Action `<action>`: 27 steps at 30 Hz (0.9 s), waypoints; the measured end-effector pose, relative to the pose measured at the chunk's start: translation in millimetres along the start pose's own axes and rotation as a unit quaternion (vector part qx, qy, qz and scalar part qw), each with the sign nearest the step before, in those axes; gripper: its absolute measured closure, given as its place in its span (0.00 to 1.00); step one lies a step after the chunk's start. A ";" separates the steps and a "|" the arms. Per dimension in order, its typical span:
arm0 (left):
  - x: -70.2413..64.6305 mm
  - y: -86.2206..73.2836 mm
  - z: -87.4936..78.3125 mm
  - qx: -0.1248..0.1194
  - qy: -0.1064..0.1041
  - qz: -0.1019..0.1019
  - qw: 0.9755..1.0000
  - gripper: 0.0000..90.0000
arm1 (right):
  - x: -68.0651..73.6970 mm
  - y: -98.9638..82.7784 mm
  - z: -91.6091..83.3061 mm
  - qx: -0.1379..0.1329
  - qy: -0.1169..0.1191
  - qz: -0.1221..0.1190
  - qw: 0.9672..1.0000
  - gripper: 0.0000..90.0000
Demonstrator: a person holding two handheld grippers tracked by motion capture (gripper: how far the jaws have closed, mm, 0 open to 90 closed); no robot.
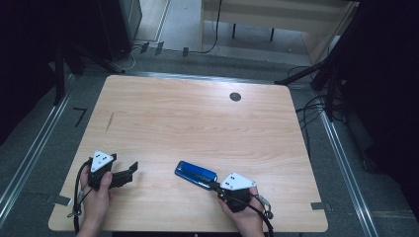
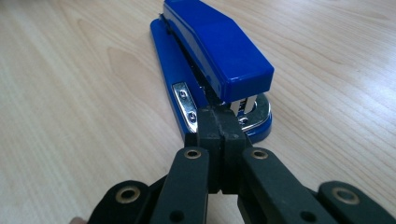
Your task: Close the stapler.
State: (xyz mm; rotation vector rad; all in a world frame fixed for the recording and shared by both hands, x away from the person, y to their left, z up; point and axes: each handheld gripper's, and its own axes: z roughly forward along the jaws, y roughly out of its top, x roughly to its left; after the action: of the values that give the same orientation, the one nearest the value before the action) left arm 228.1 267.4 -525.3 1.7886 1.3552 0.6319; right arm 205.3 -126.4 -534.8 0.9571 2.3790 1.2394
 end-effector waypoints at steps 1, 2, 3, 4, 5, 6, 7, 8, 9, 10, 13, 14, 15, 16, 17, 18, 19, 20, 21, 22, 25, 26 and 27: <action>-0.1 0.1 0.0 0.001 0.000 0.000 1.000 0.17 | 0.3 0.3 0.7 0.000 -0.005 0.006 1.000 1.00; -0.1 0.1 0.1 0.001 0.000 0.000 1.000 0.17 | 0.6 0.6 1.7 -0.003 -0.012 0.012 1.000 1.00; 0.0 0.1 0.1 0.001 0.000 -0.001 1.000 0.17 | 0.5 0.8 2.6 -0.005 -0.018 0.016 1.000 1.00; 0.1 0.1 0.1 0.001 0.000 -0.001 1.000 0.17 | 0.9 1.1 3.5 -0.007 -0.023 0.022 0.999 1.00; 0.2 0.1 0.2 0.001 -0.001 -0.001 1.000 0.17 | 1.3 1.4 4.5 -0.009 -0.028 0.029 0.999 1.00; 0.1 0.1 0.2 0.001 -0.001 -0.002 1.000 0.17 | 1.6 1.6 5.2 -0.010 -0.032 0.036 0.999 1.00; 0.1 0.1 0.3 0.001 -0.001 -0.001 1.000 0.17 | 1.5 1.8 5.7 -0.010 -0.035 0.041 0.999 1.00; -0.1 0.2 0.4 0.002 0.000 -0.002 1.000 0.17 | 1.5 1.9 6.6 -0.013 -0.037 0.046 0.998 1.00; -0.2 0.2 0.5 0.002 0.000 -0.002 1.000 0.17 | 1.5 2.0 7.1 -0.015 -0.038 0.051 0.998 1.00; -0.2 0.3 0.6 0.003 -0.001 -0.001 1.000 0.17 | 1.4 2.2 7.5 -0.015 -0.040 0.054 0.998 1.00; -0.5 0.5 0.9 0.004 0.000 0.001 1.000 0.17 | 0.4 3.1 9.0 -0.016 -0.043 0.058 0.997 1.00; -0.6 0.5 1.1 0.004 0.000 0.001 1.000 0.17 | -0.4 3.4 9.7 -0.017 -0.043 0.058 0.997 1.00; -0.7 0.6 1.2 0.005 0.001 0.002 1.000 0.17 | -1.2 3.6 10.1 -0.017 -0.043 0.058 0.997 1.00; -0.7 0.6 1.2 0.005 0.002 0.003 1.000 0.17 | -2.0 3.8 10.8 -0.017 -0.046 0.058 0.997 1.00; -0.8 0.7 1.2 0.006 0.002 0.003 1.000 0.17 | -2.8 4.0 11.8 -0.015 -0.050 0.058 0.997 1.00; -0.7 0.7 1.2 0.007 0.002 0.004 1.000 0.17 | -3.9 3.8 13.2 -0.013 -0.053 0.061 0.997 1.00; -0.8 0.7 1.4 0.007 0.003 0.004 1.000 0.17 | -5.9 3.1 14.6 -0.011 -0.056 0.061 0.997 1.00; -0.9 0.7 1.5 0.007 0.003 0.004 1.000 0.17 | -8.2 2.3 16.9 -0.008 -0.063 0.065 0.996 1.00; -0.9 0.7 1.6 0.007 0.003 0.004 1.000 0.17 | -11.4 2.2 18.4 -0.003 -0.064 0.075 0.995 1.00; -1.0 0.7 1.6 0.007 0.003 0.004 1.000 0.17 | -14.6 2.8 18.7 -0.007 -0.058 0.082 0.995 1.00; -0.9 0.8 1.8 0.008 0.003 0.003 1.000 0.17 | -19.4 4.2 20.3 -0.014 -0.053 0.093 0.994 1.00; -0.9 0.8 1.8 0.008 0.003 0.003 1.000 0.17 | -19.4 4.2 20.3 -0.014 -0.052 0.093 0.994 1.00; -0.7 0.8 1.8 0.008 0.002 0.003 1.000 0.17 | -19.1 3.9 20.0 -0.012 -0.052 0.094 0.994 1.00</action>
State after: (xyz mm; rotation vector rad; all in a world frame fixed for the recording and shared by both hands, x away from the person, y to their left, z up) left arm 229.8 266.1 -525.6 1.8052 1.3623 0.6298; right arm 231.6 -125.4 -544.2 1.2297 2.2326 1.2458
